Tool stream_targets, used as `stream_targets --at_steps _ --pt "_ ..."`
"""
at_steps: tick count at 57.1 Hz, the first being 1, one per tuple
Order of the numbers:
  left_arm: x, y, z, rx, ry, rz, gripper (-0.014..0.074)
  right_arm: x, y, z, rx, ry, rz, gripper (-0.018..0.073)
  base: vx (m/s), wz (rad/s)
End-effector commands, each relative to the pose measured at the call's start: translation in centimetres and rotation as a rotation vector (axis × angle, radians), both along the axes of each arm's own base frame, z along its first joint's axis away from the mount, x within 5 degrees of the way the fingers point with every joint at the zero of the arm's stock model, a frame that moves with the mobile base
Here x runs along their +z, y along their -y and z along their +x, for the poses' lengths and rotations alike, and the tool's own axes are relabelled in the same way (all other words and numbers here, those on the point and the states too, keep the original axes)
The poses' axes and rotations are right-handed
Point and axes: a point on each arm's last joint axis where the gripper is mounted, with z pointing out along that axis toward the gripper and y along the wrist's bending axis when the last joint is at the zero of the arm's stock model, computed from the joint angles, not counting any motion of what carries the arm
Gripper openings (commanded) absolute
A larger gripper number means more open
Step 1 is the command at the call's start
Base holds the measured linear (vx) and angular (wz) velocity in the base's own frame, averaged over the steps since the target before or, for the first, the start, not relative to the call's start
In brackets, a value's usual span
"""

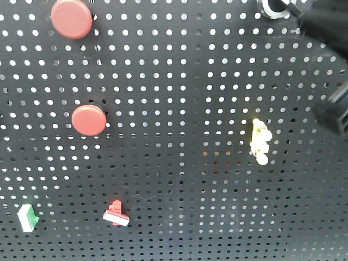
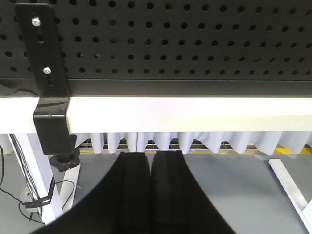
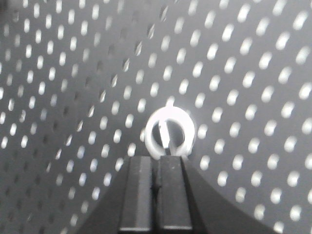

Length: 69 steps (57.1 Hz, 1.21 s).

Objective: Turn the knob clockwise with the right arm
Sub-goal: 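Move the right gripper to align with the small white ring knob, then push the right gripper fingers onto the white knob's center bar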

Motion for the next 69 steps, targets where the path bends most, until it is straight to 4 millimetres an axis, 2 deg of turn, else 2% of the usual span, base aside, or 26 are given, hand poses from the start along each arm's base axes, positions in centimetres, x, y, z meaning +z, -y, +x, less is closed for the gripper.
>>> stream_targets --at_steps 1,6,13,38,69 --pt "0.4 -0.1 0.1 0.012 0.074 -0.014 -0.0006 1.7 0.1 -0.7 0.031 0.115 0.02 0.0242 0.0 0.0" --pt "0.4 -0.1 0.1 0.012 0.074 -0.014 -0.0006 1.6 -0.1 -0.3 0.013 0.138 -0.02 0.0304 0.0 0.0" --pt "0.4 -0.1 0.1 0.012 0.074 -0.014 -0.0006 1.6 -0.4 0.1 -0.001 0.173 -0.06 0.0311 0.0 0.0" --pt "0.4 -0.1 0.1 0.012 0.074 -0.014 -0.0006 1.5 -0.9 1.0 -0.047 0.212 -0.112 0.017 0.0 0.0" --pt "0.4 -0.1 0.1 0.012 0.074 -0.014 -0.0006 1.8 -0.5 1.1 -0.072 0.181 0.028 0.0174 0.0 0.0"
